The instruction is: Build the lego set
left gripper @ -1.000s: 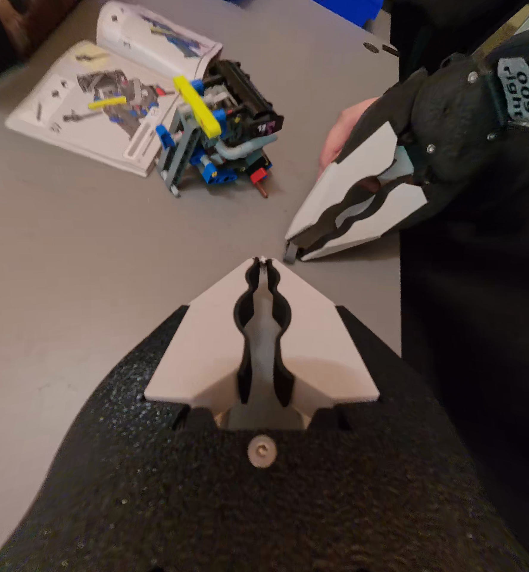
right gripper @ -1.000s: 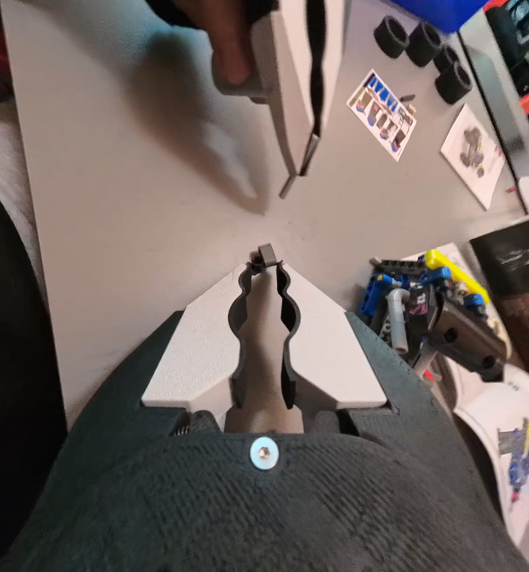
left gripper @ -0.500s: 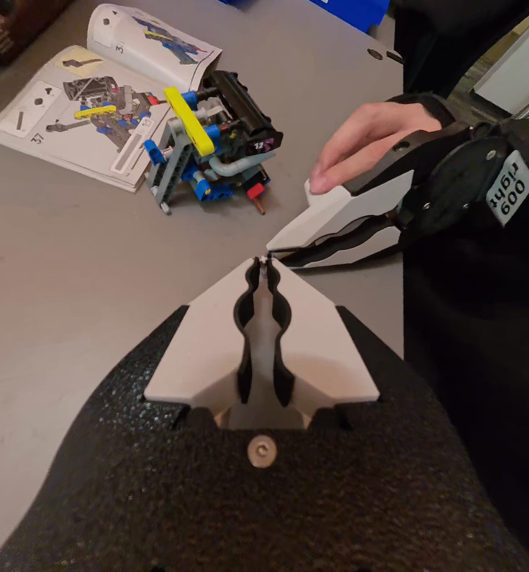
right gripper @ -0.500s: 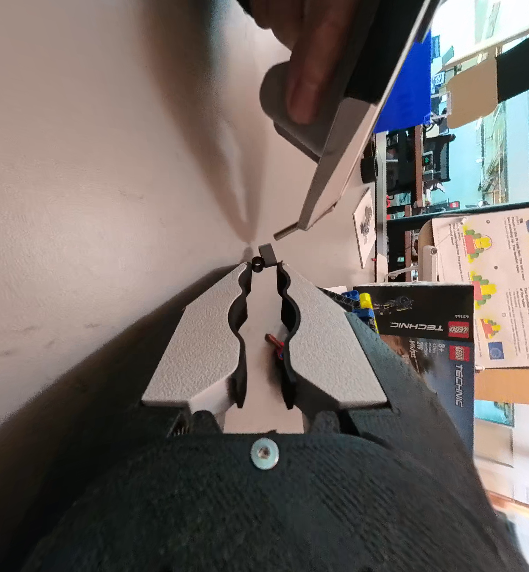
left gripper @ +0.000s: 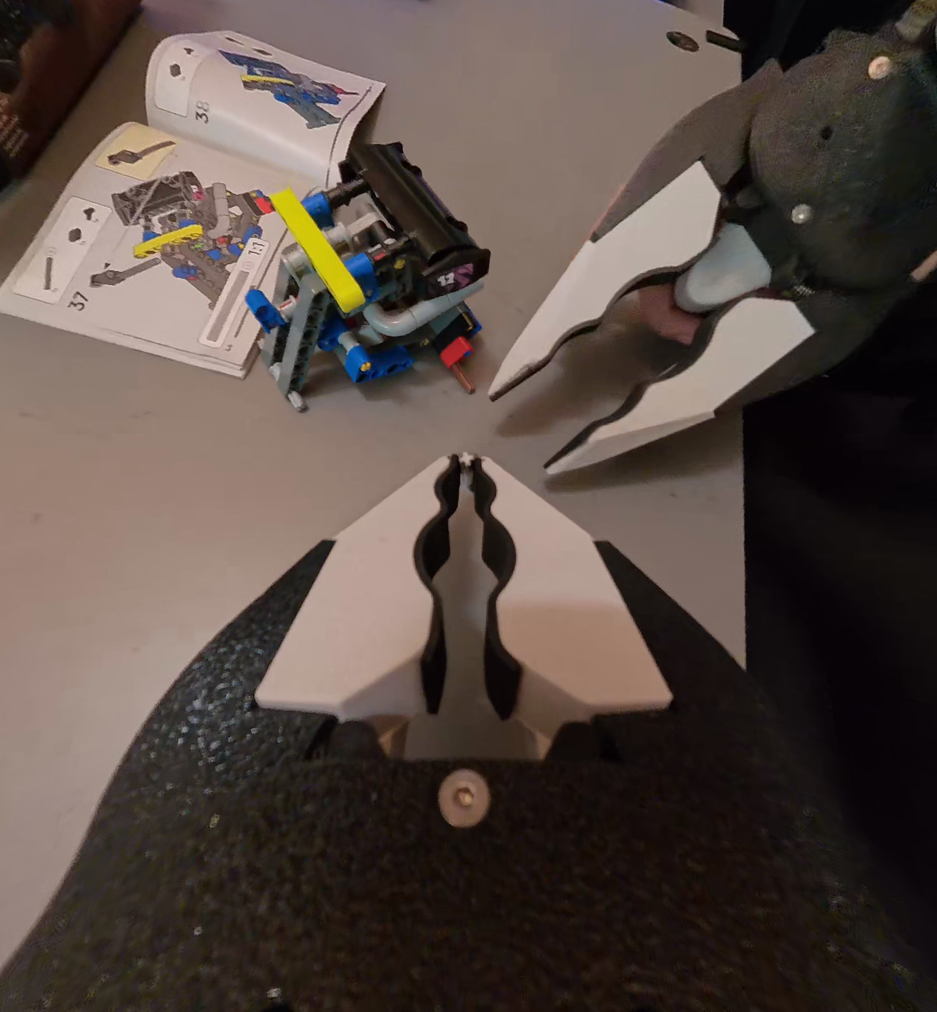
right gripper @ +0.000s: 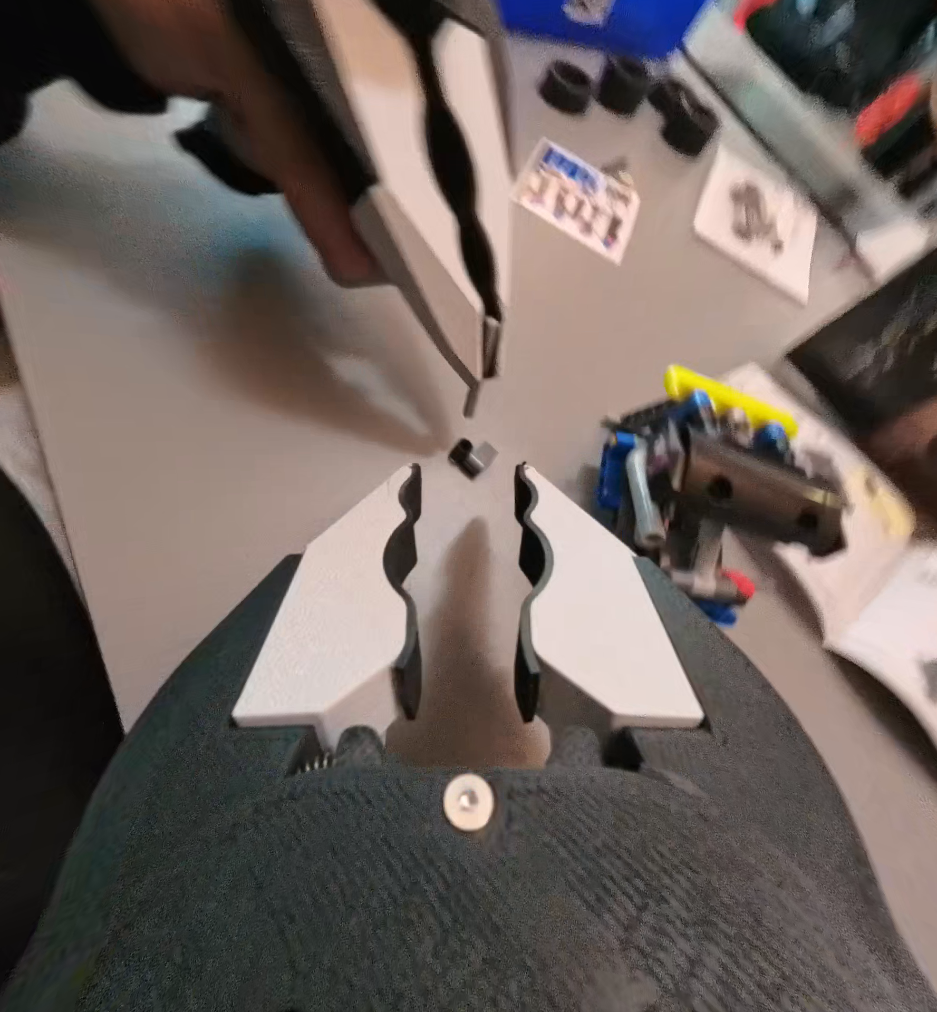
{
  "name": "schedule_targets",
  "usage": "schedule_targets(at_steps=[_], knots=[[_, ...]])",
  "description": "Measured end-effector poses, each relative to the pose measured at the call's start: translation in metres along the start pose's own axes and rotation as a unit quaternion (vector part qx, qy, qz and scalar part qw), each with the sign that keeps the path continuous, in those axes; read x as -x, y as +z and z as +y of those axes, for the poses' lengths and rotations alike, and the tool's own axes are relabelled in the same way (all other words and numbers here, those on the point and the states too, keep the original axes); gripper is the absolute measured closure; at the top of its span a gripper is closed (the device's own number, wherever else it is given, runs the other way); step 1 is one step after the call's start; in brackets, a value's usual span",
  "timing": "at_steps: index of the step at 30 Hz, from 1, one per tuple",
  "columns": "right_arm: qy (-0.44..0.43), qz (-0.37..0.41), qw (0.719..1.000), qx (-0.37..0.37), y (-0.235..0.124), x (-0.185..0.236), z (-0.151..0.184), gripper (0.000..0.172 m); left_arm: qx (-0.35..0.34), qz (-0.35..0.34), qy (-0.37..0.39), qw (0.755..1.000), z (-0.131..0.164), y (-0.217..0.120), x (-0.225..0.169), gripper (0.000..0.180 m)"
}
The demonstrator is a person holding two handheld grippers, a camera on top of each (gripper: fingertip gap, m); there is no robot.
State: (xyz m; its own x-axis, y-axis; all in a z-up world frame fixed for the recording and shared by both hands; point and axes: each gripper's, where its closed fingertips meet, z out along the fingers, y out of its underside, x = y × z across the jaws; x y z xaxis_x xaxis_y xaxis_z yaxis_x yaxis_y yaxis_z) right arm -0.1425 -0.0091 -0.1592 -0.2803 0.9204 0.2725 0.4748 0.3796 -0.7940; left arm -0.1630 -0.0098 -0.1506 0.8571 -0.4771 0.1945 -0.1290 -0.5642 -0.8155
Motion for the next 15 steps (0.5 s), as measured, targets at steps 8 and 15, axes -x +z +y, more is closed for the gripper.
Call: schedule_targets(at_steps=[8,15], knots=[[0.083,-0.004,0.996,0.039,0.007,-0.005,0.013,0.141,0.039,0.007,0.036,0.999,0.007,0.013,-0.007,0.179],[0.095,-0.028,0.995,0.033,0.013,0.001,0.006,0.141,0.055,-0.023,0.079,0.995,0.016,0.010,-0.006,0.179]])
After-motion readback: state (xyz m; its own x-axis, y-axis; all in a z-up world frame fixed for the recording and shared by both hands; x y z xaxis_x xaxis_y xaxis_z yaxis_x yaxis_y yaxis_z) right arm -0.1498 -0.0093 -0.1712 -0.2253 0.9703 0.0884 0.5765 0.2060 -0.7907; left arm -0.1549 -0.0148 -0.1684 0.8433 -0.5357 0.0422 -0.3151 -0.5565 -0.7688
